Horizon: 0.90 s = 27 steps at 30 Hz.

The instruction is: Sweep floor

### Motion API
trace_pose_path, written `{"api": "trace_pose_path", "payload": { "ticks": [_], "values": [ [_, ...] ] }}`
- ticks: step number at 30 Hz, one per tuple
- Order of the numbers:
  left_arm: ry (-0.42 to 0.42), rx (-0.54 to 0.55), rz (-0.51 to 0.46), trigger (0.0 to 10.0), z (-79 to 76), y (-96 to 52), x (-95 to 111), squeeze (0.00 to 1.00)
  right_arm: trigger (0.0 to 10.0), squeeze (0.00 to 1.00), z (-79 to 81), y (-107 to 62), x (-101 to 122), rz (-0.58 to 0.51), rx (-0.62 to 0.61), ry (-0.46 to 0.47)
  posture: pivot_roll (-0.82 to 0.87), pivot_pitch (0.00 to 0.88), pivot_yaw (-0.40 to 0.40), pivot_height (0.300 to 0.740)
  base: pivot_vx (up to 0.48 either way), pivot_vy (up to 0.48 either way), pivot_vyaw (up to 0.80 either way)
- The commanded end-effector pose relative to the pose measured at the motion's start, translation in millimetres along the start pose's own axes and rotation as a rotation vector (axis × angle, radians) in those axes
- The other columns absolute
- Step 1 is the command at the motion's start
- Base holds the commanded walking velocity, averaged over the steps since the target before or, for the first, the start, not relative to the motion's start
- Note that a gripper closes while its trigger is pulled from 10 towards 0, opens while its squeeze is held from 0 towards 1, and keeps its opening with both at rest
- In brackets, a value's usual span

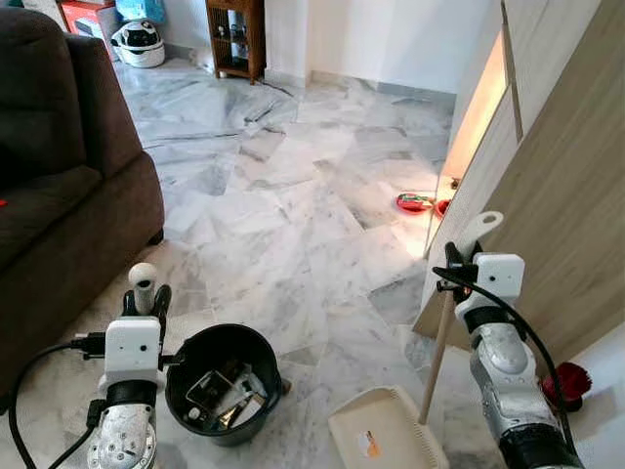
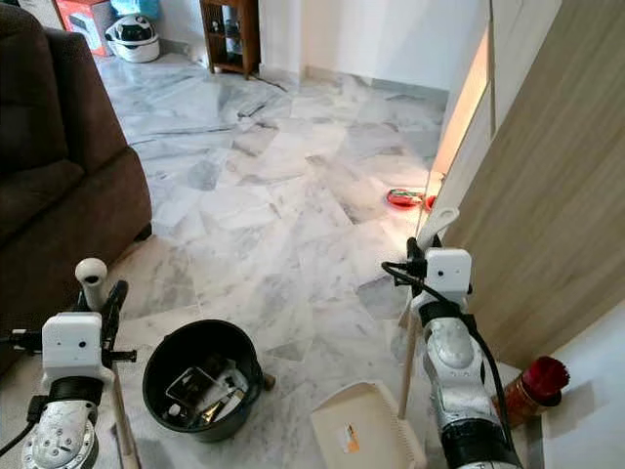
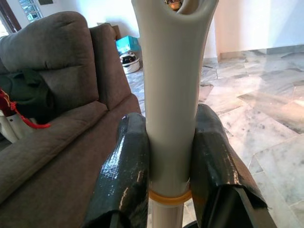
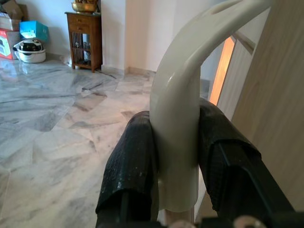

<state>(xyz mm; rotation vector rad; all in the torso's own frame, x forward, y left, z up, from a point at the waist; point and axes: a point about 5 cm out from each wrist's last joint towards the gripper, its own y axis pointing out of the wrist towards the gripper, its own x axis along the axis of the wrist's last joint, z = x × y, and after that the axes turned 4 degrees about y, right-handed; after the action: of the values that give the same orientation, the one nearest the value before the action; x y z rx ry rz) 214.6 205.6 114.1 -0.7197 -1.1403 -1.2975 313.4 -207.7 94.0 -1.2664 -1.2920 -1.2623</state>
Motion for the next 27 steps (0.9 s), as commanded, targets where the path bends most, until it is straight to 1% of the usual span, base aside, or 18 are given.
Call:
{"api": "trace_pose_path", "payload": {
  "ticks": [1, 4, 12, 20, 27],
  "values": [
    [-0.001, 0.005, -0.039, 10.0, 0.0, 4.2, 8.5, 0.0, 10.0, 0.0, 0.4, 3.0, 11.7, -0.05, 0.008, 0.002, 0.03, 0.06, -0.054, 0.74, 0.0, 0.0, 0.0],
    [0.004, 0.007, -0.046, 10.0, -0.2, 7.0, 9.8, 0.0, 10.0, 0.0, 1.7, 2.9, 13.5, -0.061, 0.014, 0.018, 0.03, 0.063, -0.054, 0.74, 0.0, 0.0, 0.0],
    [0.007, 0.009, -0.045, 10.0, -0.6, 4.2, 10.7, 0.0, 10.0, 0.0, 2.0, 4.8, 15.7, -0.067, 0.017, 0.017, 0.04, 0.068, -0.061, 0.74, 0.0, 0.0, 0.0],
    [0.003, 0.007, -0.052, 10.0, -2.9, 7.2, 11.8, 0.0, 10.0, 0.0, 2.8, 5.6, 18.3, -0.08, 0.021, 0.021, 0.04, 0.061, -0.06, 0.74, -0.244, 0.0, 0.0],
    [0.008, -0.013, -0.058, 10.0, -4.7, 7.9, 11.8, 0.0, 10.0, 0.0, 3.8, 4.7, 18.2, -0.083, 0.025, 0.017, 0.03, 0.044, -0.053, 0.74, -0.329, 0.0, 0.0]
  ]
}}
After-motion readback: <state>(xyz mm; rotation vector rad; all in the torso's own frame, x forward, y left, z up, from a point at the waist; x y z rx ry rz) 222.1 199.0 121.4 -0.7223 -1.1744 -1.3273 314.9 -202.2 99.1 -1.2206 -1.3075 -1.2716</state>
